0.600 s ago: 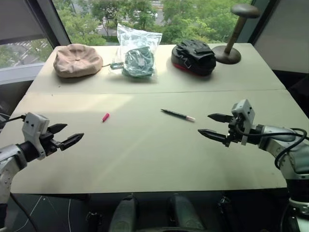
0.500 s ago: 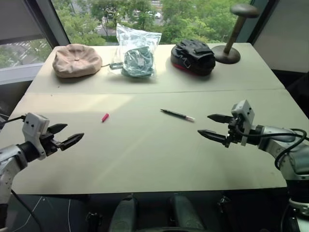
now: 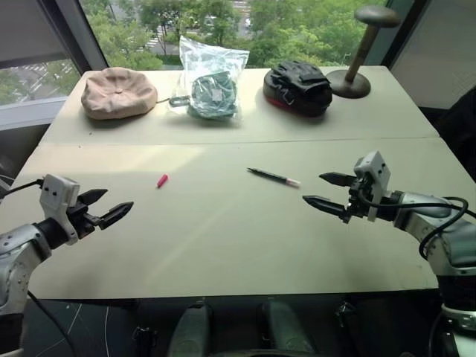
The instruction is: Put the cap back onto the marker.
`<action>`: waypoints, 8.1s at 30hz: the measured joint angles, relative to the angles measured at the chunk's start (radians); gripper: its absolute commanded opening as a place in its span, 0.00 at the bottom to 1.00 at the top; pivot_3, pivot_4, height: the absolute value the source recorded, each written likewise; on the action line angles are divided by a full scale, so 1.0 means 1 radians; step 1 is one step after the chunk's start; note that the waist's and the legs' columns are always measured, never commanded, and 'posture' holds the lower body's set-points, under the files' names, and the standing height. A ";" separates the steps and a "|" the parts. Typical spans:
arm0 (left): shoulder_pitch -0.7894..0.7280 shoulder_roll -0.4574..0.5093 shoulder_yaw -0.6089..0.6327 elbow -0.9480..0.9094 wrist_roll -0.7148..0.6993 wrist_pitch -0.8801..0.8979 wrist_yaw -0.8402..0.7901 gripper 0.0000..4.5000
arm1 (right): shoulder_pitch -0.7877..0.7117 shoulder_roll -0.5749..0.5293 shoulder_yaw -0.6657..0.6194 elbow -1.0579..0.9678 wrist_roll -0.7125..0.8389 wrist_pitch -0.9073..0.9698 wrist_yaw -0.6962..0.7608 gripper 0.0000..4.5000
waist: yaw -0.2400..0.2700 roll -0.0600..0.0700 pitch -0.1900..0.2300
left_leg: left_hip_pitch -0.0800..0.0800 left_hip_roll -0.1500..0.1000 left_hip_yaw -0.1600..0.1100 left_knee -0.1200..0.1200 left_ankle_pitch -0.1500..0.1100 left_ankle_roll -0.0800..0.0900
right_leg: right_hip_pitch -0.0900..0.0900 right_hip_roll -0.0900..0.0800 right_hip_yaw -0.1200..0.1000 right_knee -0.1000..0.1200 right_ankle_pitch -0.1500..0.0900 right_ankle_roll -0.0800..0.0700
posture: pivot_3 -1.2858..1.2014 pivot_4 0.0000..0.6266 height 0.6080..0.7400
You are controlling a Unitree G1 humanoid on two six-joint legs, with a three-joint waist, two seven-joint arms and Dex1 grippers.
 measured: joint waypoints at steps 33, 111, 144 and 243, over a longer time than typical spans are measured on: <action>-0.725 0.023 -0.500 0.631 0.289 -0.365 -0.600 0.99 | -0.244 0.079 0.165 0.270 -0.186 -0.177 0.050 1.00 | -0.007 0.000 0.000 | -0.001 0.000 0.003 0.001 0.000 0.000 | -0.002 0.011 -0.001 0.003 0.002 0.003 | 0.52 0.24 1.00; -0.469 -0.143 -0.289 0.616 0.329 -0.368 -0.039 1.00 | -0.575 0.386 0.419 0.544 -0.537 -0.323 0.266 0.01 | -0.022 -0.001 -0.001 | -0.001 -0.001 -0.001 0.002 0.001 -0.002 | -0.004 0.001 -0.002 0.010 0.003 0.003 | 0.52 0.24 1.00; -0.394 -0.203 -0.304 0.405 0.340 -0.192 0.127 0.00 | -0.561 0.388 0.416 0.551 -0.524 -0.304 0.196 0.00 | -0.030 -0.001 -0.001 | 0.002 -0.002 -0.001 0.003 0.001 -0.002 | -0.001 0.001 -0.003 0.010 0.003 0.003 | 0.52 0.24 1.00; -1.103 -0.380 -0.608 1.072 0.620 -0.779 -0.629 0.00 | -0.703 0.352 0.398 0.706 -0.540 -0.440 0.373 0.00 | -0.029 -0.001 -0.001 | -0.002 -0.002 0.000 0.004 0.002 -0.003 | -0.003 0.009 -0.004 0.009 0.002 0.004 | 0.52 0.24 1.00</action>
